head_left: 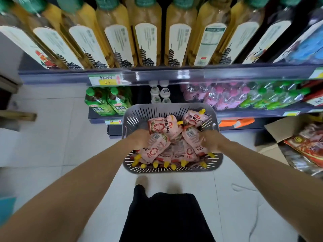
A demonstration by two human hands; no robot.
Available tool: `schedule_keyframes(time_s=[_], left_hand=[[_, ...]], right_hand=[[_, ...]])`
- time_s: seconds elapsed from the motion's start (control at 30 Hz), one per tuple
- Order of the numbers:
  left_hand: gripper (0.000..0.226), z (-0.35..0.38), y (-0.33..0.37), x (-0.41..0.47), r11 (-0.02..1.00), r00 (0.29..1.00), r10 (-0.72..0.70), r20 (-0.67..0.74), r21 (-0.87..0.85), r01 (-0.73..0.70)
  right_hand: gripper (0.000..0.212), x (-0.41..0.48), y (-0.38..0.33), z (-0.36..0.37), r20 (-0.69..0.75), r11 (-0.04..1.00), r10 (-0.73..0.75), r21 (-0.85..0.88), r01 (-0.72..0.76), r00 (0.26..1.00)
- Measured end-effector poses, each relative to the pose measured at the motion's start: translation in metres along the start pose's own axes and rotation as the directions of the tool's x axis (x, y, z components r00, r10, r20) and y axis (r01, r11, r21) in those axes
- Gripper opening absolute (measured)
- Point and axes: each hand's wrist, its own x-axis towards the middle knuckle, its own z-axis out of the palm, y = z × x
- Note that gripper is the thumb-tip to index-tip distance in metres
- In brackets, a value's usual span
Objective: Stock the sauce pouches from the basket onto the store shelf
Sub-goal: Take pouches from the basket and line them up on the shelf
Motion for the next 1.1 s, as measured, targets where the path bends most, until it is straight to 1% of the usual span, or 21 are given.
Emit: schedule_keyframes(time_s=[0.07,0.17,0.27,0.4,0.5,0.6,0.67,0.73,0.8,0.83,0.9,0.97,1.0,1.03,1.1], left_hand=[[0.03,0.01,-0.009,0.01,0.999,0.999,-0.038,0.008,0.002,0.037],[0.032,0.02,-0.017,0.026,0.998,0.998,-0.058,0.033,-0.001,0.058],[0.034,0.029,-0.02,0.04,0.996,0.996,-0.06,0.071,-0.057,0.064],[0.048,0.038,-0.026,0.058,0.984,0.987,-0.124,0.099,-0.118,0.136],[0.056,0.043,-0.028,0.066,0.966,0.982,-0.144,0.123,-0.198,0.167],[0.051,0.043,-0.026,0.07,0.938,0.987,-0.126,0.096,-0.312,0.15],[0.044,0.041,-0.025,0.071,0.931,0.993,-0.1,0.061,-0.346,0.115],[0.035,0.038,-0.024,0.071,0.92,0.994,-0.097,0.048,-0.377,0.108],[0.024,0.034,-0.024,0.071,0.875,0.989,-0.129,0.074,-0.461,0.149],[0.021,0.032,-0.023,0.069,0.833,0.984,-0.149,0.101,-0.523,0.18],[0.02,0.029,-0.018,0.065,0.718,0.97,-0.171,0.172,-0.653,0.242],[0.024,0.029,-0.012,0.061,0.618,0.961,-0.133,0.242,-0.738,0.271],[0.029,0.03,-0.008,0.06,0.609,0.959,-0.09,0.267,-0.747,0.265],[0.035,0.033,-0.006,0.061,0.641,0.964,-0.052,0.26,-0.731,0.232],[0.046,0.04,-0.004,0.065,0.765,0.987,-0.017,0.16,-0.634,0.116]], right_hand=[[0.03,0.007,0.005,0.01,0.021,0.999,0.037,-0.011,-0.037,0.999],[0.039,0.019,0.012,0.025,0.04,0.995,0.097,0.007,-0.097,0.994],[0.043,0.032,0.017,0.04,0.082,0.987,0.158,0.029,-0.16,0.984],[0.055,0.043,0.012,0.053,0.13,0.982,0.19,-0.001,-0.191,0.973],[0.074,0.05,0.012,0.062,0.138,0.983,0.184,-0.023,-0.183,0.973],[0.089,0.051,0.011,0.068,0.147,0.979,0.197,-0.091,-0.185,0.969],[0.088,0.049,0.008,0.07,0.144,0.97,0.213,-0.153,-0.191,0.966],[0.084,0.05,0.007,0.072,0.128,0.961,0.217,-0.201,-0.189,0.968],[0.082,0.049,0.009,0.074,0.104,0.956,0.213,-0.228,-0.185,0.971],[0.081,0.049,0.011,0.075,0.088,0.955,0.205,-0.236,-0.179,0.975],[0.077,0.048,0.012,0.075,0.054,0.955,0.202,-0.231,-0.185,0.978],[0.074,0.047,0.011,0.076,0.034,0.955,0.207,-0.225,-0.195,0.978],[0.073,0.046,0.01,0.078,0.029,0.955,0.207,-0.225,-0.196,0.978],[0.072,0.047,0.011,0.079,0.025,0.954,0.205,-0.231,-0.193,0.979],[0.073,0.047,0.012,0.079,0.015,0.955,0.201,-0.228,-0.192,0.98]])
